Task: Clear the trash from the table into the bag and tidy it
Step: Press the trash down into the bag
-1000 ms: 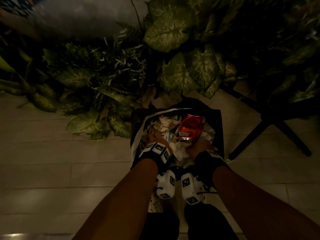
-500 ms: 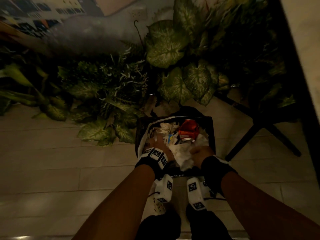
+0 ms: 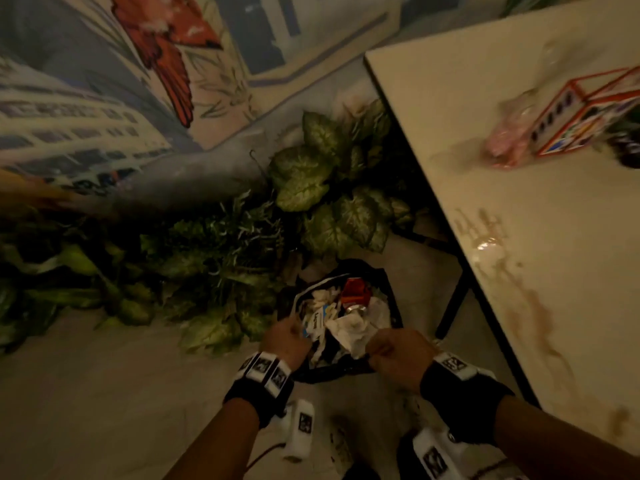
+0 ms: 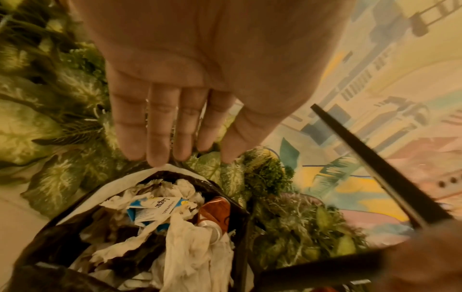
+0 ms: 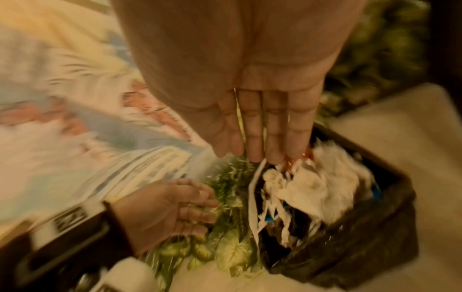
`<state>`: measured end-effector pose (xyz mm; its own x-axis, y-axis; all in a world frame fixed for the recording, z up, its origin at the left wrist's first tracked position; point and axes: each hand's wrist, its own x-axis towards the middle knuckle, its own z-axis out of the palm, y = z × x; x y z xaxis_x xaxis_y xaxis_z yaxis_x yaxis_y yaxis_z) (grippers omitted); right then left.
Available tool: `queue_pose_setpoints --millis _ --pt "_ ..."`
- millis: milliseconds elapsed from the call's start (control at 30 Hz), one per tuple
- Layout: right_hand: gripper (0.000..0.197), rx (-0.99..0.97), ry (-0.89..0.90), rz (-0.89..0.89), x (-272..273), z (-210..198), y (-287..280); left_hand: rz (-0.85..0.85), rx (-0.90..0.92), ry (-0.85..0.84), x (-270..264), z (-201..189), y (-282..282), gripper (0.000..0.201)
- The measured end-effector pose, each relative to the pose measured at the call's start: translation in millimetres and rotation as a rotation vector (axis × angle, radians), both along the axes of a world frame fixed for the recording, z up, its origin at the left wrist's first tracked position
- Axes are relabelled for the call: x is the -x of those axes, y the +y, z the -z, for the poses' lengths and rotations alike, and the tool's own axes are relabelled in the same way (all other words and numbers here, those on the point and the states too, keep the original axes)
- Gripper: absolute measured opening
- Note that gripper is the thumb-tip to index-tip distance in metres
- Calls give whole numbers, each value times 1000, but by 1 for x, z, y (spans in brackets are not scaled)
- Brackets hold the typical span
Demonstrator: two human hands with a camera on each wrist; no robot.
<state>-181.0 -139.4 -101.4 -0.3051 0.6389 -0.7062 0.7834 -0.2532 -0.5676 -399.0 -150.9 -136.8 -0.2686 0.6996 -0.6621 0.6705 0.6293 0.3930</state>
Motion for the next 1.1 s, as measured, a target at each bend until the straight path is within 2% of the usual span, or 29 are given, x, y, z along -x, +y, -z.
queue_pose_setpoints --millis 33,133,200,333,500,667,800,933,1100 --pt "19 -6 -5 -46 -8 -14 -5 12 -21 -9 0 -6 -5 10" --pt "26 -62 -56 -182 -43 -53 -11 33 -90 -58 -6 -24 -14 22" --pt "29 -106 -77 -227 -73 -78 -11 60 -127 -61 -13 -37 -15 23" --pt "22 -222 -53 -171 -153 -120 -7 27 -163 -111 -45 -73 -3 8" --pt "20 -358 -147 -109 -279 -149 9 -11 -314 -119 -127 -117 23 10" --pt "18 -416 -291 -57 -418 -163 33 43 -395 -131 -241 -150 41 10" --pt "23 -422 -407 -8 -501 -170 49 204 -409 -78 -326 -149 57 10" --pt "20 -400 -415 63 -545 -162 64 378 -454 -40 -393 -146 75 13" --pt "28 -375 -416 187 -568 -142 76 489 -471 -9 -443 -141 104 12"
